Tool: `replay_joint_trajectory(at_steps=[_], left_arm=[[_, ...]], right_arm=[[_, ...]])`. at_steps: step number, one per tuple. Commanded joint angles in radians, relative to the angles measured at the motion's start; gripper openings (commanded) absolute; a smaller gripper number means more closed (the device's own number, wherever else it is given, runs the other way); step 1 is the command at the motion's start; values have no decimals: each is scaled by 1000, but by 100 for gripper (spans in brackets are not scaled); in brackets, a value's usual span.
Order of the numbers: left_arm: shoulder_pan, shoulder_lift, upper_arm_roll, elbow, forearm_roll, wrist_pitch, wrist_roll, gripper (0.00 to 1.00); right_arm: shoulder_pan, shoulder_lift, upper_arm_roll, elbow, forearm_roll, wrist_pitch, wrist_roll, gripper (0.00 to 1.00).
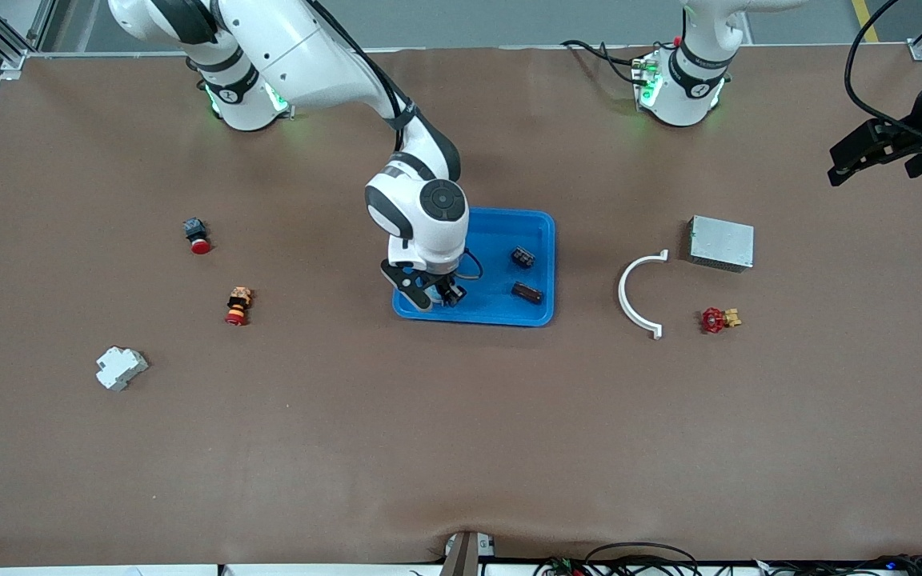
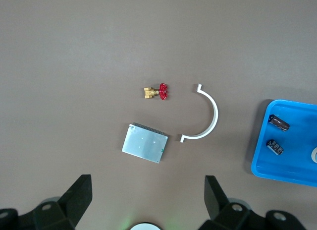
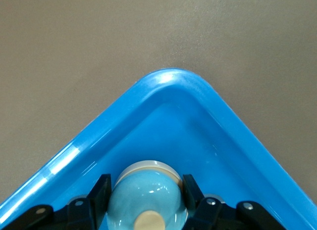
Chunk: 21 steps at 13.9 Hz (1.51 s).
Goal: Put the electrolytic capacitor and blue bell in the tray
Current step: 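Lower the bell into the tray and open the right gripper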
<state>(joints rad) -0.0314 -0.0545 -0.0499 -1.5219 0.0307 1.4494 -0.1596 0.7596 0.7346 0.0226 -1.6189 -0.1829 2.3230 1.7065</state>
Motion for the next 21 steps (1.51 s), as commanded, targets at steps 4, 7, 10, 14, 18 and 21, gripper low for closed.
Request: replay_joint_trajectory(at_steps=[4, 7, 10, 14, 18, 21], left_arm=[[5, 4, -5, 5, -2, -7, -12, 100], [4, 4, -5, 5, -2, -7, -12, 100], [2, 7, -5, 6, -2, -6, -14, 100], [1, 7, -5, 6, -2, -6, -12, 100], [1, 7, -5, 6, -2, -6, -14, 100], [1, 7, -5, 5, -2, -6, -14, 100]], right_arm=[[18, 12, -7, 27, -30, -16, 64, 100], [23, 11, -7, 27, -38, -17, 59, 100], [30, 5, -4, 27, -47, -21, 51, 100], [41, -3, 3, 72, -43, -123, 39, 100], [43, -32, 5, 79, -33, -180, -24, 100], [-5, -64, 5, 82, -20, -223, -128, 100]])
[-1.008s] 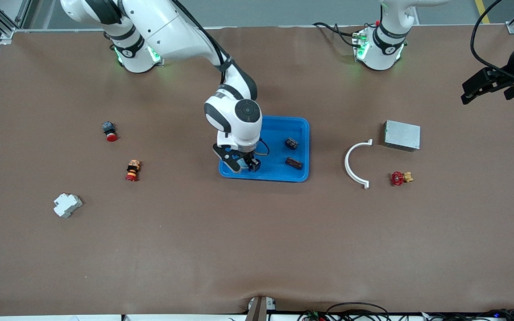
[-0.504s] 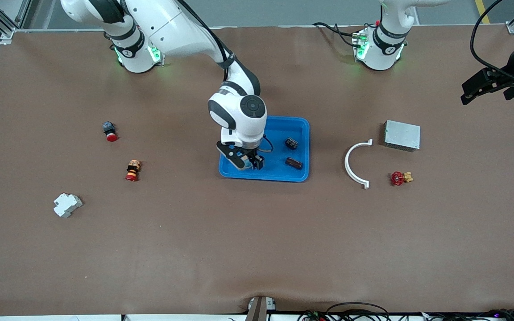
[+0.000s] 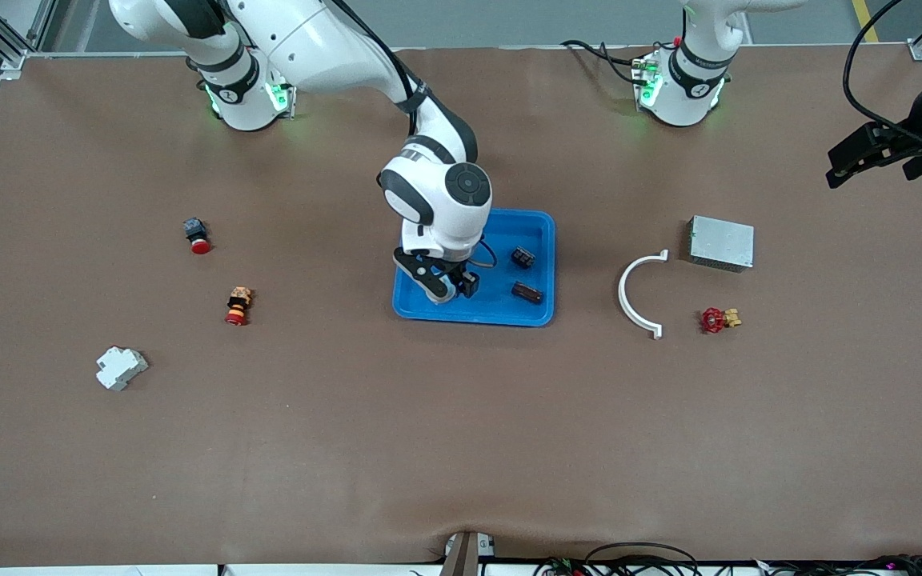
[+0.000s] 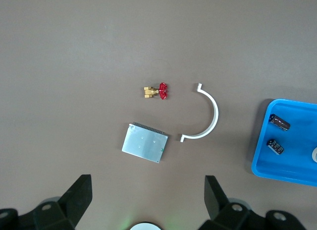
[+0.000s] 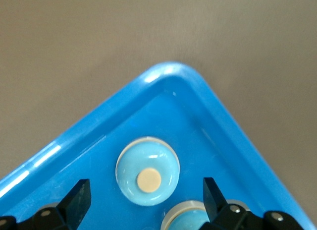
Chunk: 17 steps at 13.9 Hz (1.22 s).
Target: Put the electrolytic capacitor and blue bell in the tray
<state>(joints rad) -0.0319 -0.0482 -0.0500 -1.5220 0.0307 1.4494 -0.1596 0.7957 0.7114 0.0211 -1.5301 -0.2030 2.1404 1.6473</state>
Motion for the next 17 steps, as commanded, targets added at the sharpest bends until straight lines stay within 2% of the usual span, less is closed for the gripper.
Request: replay_joint_trajectory(at_steps=[1, 10, 17], left_arm=[[1, 1, -5, 5, -2, -6, -14, 100], [0, 1, -5, 5, -2, -6, -14, 100], [0, 1, -7, 3, -3, -7, -14, 100]], right_arm=[[-61, -61, 6, -8, 8, -48, -125, 100], [-301, -223, 5, -22, 36, -261, -703, 100], [-467, -433, 5, -200, 39, -264, -1073, 100]])
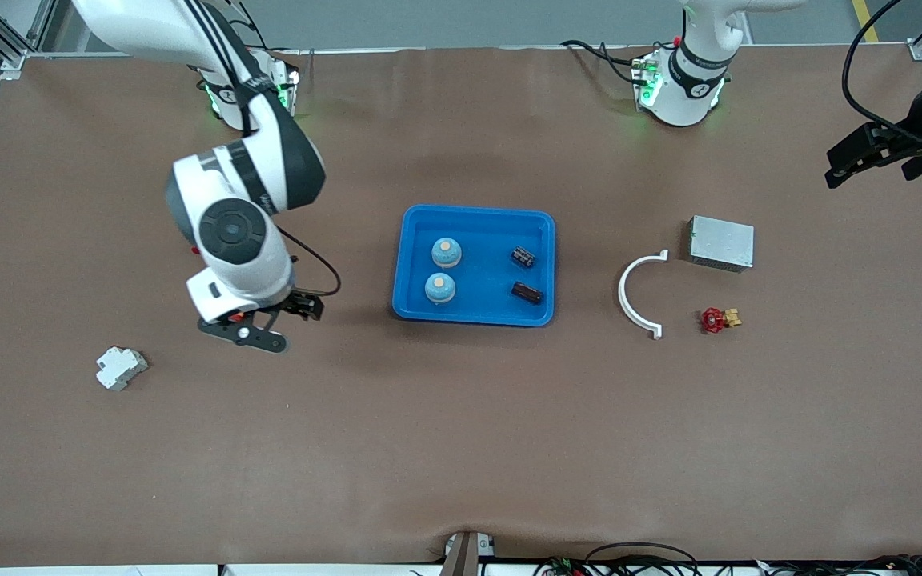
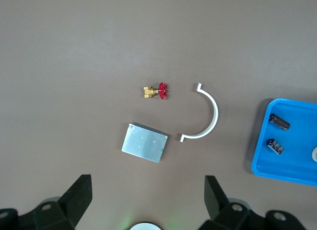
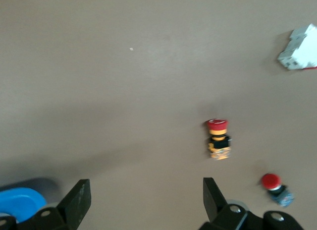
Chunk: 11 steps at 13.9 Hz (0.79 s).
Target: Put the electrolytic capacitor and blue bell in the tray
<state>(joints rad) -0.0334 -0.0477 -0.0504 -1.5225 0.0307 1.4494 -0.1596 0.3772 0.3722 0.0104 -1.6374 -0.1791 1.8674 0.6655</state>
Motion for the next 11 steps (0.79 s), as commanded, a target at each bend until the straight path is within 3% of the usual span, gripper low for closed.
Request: replay_joint_trajectory(at_steps=[1, 11], left_arm=[[1, -1, -5, 4, -3, -7, -14, 100], [1, -8, -6, 4, -2, -14, -9, 100]], right_arm=[[-70, -122, 16, -113, 17, 9, -136, 100], [-294, -348, 10, -208, 132, -39, -476, 100]])
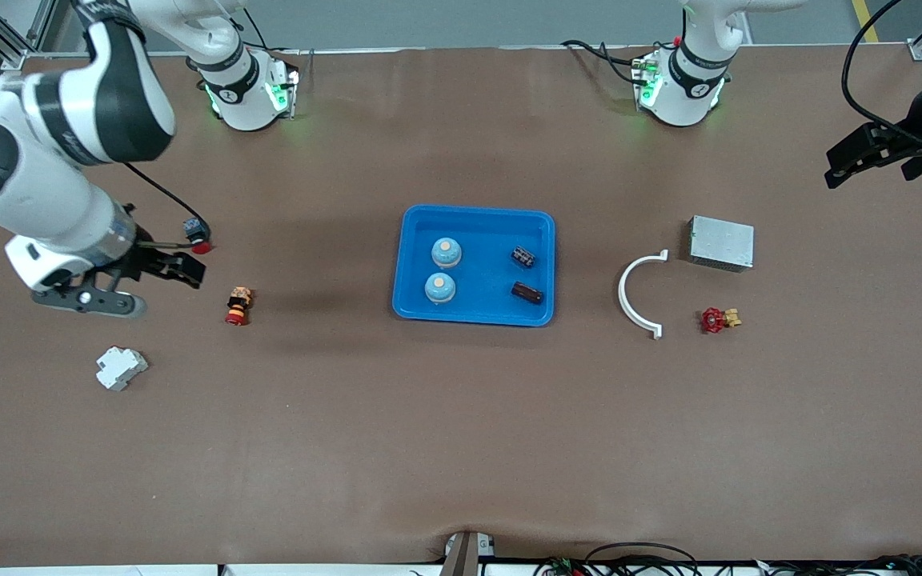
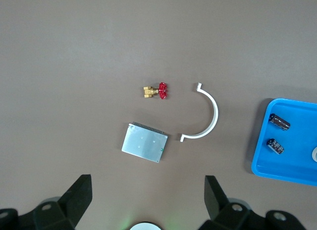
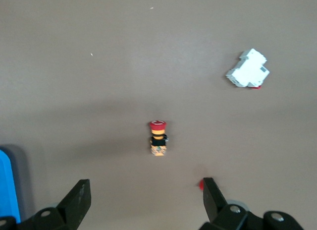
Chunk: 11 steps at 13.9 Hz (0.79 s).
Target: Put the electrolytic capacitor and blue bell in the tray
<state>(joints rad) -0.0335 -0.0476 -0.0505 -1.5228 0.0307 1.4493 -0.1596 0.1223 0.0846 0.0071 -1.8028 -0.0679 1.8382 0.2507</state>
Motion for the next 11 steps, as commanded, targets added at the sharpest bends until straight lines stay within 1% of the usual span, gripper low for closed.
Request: replay_joint_trajectory(at_steps=[1, 7, 11], left_arm=[[1, -8, -6, 4, -2, -14, -9, 100], [1, -8, -6, 4, -2, -14, -11, 100], [4, -11, -19, 6, -3, -14, -11, 100]], right_arm=[[-53, -74, 13, -41, 20, -16, -91, 100], [-131, -121, 10, -33, 19, -33, -228, 100], [-139, -155, 10, -21, 11, -77, -257, 100]])
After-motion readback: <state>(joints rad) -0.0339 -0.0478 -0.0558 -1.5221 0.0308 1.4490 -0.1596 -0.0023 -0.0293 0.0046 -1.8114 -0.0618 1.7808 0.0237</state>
